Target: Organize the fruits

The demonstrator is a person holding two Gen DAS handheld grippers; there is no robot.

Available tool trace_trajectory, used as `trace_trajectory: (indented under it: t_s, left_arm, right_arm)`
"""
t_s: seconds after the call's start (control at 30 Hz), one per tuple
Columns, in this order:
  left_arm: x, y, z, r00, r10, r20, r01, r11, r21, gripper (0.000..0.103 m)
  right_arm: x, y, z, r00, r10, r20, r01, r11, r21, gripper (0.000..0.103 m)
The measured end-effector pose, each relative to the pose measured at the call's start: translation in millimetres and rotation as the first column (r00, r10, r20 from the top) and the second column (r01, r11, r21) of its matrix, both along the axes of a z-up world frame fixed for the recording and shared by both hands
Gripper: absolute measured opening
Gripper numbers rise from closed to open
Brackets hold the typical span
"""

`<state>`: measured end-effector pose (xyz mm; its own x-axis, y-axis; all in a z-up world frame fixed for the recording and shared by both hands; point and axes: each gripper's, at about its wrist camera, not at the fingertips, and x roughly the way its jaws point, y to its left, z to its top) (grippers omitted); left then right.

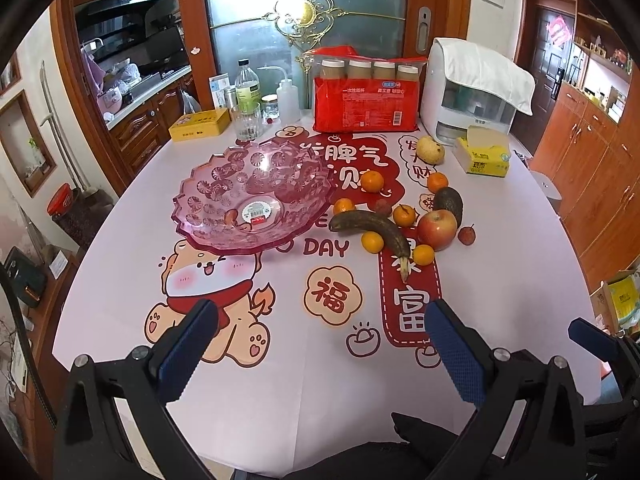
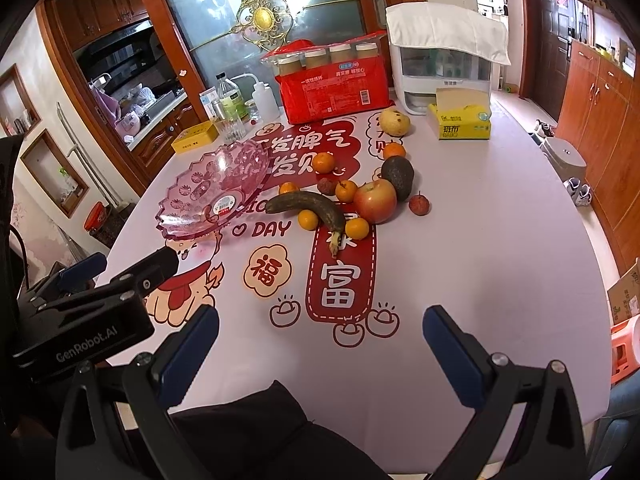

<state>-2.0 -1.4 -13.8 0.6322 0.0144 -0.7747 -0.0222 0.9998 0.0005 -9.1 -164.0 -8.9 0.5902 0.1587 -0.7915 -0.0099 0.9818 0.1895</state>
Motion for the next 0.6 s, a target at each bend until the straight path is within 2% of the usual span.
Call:
trace_trajectory:
  t_s: [0.27,0.6]
  left_arm:
    - [7.8,-2.2,-3.5,0.999,-0.021,-0.029,0.021,1.0,-0.008,0.102]
    - [41.8,-11.8,-15.6,0.993,-0.036,-0.116,0.038,0.999,0.014,0.102]
  right_arm:
    - [1.9,-4.2,-1.7,1.0,0.011,-0.007,-0.011,1.0,0.018,0.102]
    - [25.3,-23.2,-9.6,0.999,-0.031,-0.01,0.031,0.998,0.057,0.102]
